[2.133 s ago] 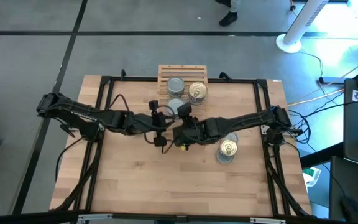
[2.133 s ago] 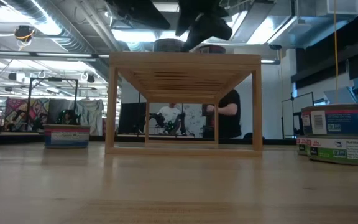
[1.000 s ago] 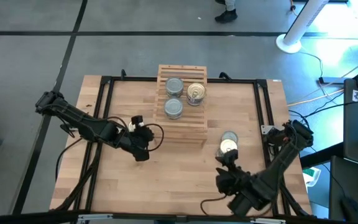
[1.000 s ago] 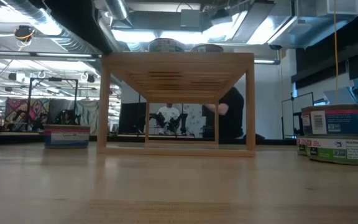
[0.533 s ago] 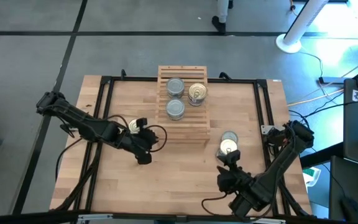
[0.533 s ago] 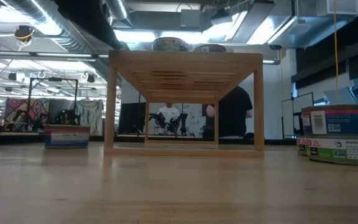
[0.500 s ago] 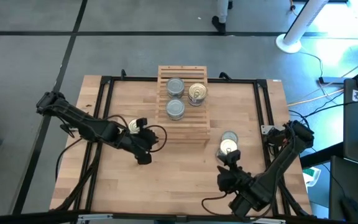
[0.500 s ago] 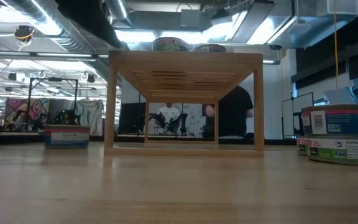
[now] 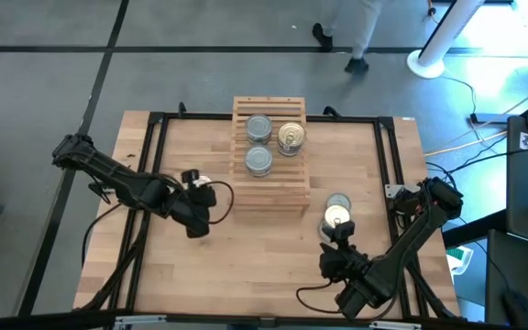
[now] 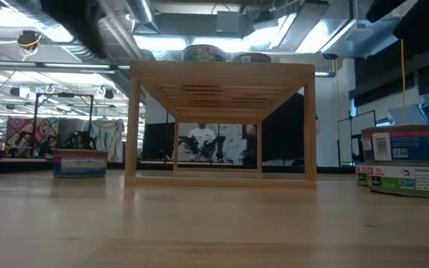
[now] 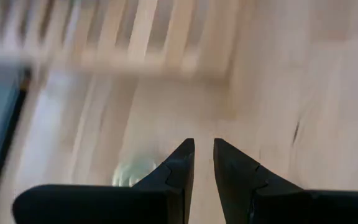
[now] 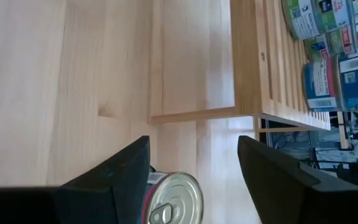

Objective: Stack canned seafood by type on shelf
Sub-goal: Stack the blue tuna can on top of the blue tuna can on the shelf

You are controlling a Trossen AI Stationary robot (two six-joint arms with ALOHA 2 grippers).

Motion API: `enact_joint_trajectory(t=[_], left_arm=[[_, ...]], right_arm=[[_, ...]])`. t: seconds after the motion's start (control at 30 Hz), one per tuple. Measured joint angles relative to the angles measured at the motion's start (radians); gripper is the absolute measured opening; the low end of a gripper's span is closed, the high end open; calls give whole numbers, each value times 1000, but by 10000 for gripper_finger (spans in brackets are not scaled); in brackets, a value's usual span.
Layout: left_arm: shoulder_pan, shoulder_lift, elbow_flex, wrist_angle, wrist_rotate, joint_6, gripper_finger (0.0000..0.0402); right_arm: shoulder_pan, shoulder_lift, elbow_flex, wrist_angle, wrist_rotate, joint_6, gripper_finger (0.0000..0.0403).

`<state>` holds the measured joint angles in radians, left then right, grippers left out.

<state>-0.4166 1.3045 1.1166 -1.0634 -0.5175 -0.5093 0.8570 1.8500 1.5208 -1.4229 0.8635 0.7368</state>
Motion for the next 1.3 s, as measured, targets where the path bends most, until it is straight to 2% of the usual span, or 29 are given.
enact_joint_trajectory(t=[0.1, 0.2, 0.37, 0.5, 0.77, 1.3], left_arm=[[10, 1, -29, -105, 28, -155, 66], [20, 0, -77, -133, 37, -222, 93], [47, 1, -182, -115, 42, -196, 151], [60, 1, -268, -75, 42, -115, 174], [59, 1, -412, 136, 41, 45, 160], [73, 0, -510, 271, 18, 47, 115]], right_arm=[[0, 0, -13, 12, 0, 0, 241], [0, 0, -23, 12, 0, -2, 241], [0, 0, -27, 18, -1, -7, 241], [0, 0, -27, 20, -3, -8, 241], [0, 0, -27, 37, -3, -14, 241], [0, 0, -27, 105, 17, -65, 241]])
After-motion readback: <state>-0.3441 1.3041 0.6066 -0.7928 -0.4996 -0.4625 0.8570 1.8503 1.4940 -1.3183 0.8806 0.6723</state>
